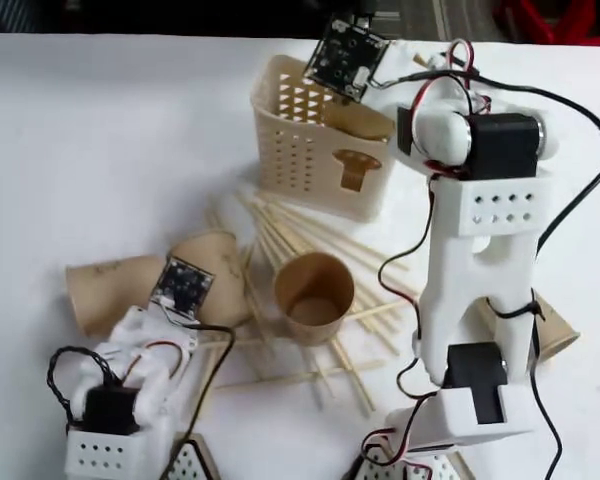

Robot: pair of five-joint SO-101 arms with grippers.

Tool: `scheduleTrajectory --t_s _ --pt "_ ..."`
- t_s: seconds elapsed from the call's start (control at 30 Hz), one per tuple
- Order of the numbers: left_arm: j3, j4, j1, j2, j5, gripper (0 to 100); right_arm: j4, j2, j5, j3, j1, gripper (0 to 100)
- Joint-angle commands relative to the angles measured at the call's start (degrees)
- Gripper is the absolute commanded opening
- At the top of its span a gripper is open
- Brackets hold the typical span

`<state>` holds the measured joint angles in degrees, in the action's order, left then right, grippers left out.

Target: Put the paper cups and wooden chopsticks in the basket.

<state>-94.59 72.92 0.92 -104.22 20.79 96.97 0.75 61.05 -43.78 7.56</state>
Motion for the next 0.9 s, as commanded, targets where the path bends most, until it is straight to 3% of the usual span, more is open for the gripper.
scheduleTrajectory --t_s 0.0,0.2,0.43,0.6,0.8,0.87 --pt "0.62 -1.14 0.57 -0.31 0.44 2 0.31 -0.48 -1.93 -4.13 -0.31 22.7" --pt "0.62 -1.14 0.57 -0.31 0.44 2 -1.36 -0.4 -5.71 -2.81 -0.04 13.1" --pt "0.53 -1.14 0.57 -0.31 0.44 2 -1.45 -0.31 -23.12 -2.81 2.95 24.1" --pt "0.53 -1.14 0.57 -0.31 0.44 2 -3.38 2.51 -30.33 -2.9 4.26 22.9" --pt "0.53 -1.14 0.57 -0.31 0.44 2 -4.97 8.66 -33.49 -3.25 4.35 22.0" --pt "0.53 -1.14 0.57 -0.31 0.44 2 -5.32 8.92 -33.32 -3.52 4.35 16.6"
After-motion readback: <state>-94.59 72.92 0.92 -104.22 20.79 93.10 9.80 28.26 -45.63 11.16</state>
